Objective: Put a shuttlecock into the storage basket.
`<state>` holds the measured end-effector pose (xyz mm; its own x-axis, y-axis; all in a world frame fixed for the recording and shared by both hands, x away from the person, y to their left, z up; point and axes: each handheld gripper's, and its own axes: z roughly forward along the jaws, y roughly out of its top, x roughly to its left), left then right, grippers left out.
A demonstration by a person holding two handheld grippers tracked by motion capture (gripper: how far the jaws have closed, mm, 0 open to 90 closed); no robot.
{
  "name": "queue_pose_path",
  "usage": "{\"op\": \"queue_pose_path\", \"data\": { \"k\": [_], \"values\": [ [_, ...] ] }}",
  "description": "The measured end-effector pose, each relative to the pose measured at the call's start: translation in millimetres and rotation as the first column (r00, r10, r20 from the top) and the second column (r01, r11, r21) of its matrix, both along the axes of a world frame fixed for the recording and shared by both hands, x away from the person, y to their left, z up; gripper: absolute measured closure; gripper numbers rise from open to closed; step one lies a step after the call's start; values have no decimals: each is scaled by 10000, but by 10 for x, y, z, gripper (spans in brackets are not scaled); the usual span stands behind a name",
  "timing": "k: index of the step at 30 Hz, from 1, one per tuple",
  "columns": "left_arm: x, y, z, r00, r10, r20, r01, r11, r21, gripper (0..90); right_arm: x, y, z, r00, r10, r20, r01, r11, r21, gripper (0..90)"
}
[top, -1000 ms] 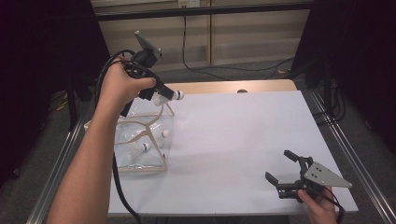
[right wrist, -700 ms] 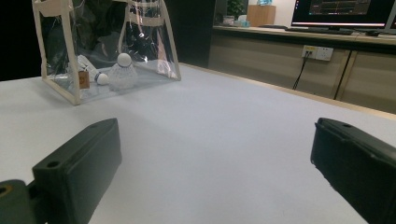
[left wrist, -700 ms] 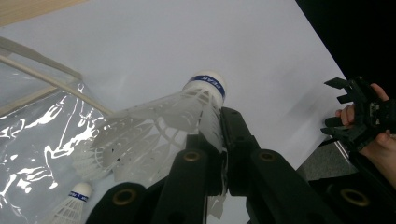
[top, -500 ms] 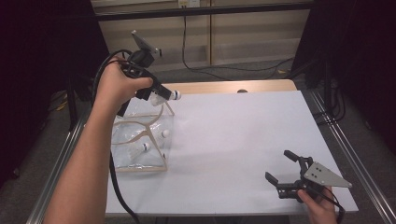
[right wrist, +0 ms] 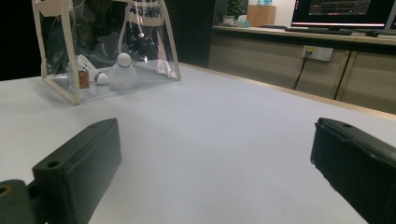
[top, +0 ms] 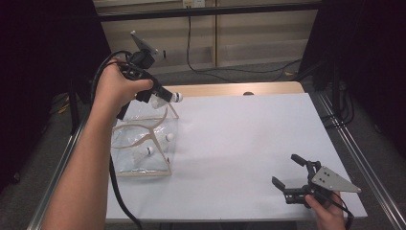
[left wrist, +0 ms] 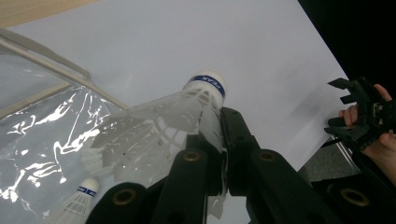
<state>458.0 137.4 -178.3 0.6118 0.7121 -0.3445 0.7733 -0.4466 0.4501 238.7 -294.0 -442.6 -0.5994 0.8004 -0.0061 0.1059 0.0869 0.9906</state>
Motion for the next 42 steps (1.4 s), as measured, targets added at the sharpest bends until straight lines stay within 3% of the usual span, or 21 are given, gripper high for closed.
{"op": "queue_pose_path", "data": {
  "k": [42],
  "values": [
    [10,407,-23,9973,670,304,-677,9975,217,879,-3,-5,5,10000,-45,45,45,10000,25,14]
  ]
}}
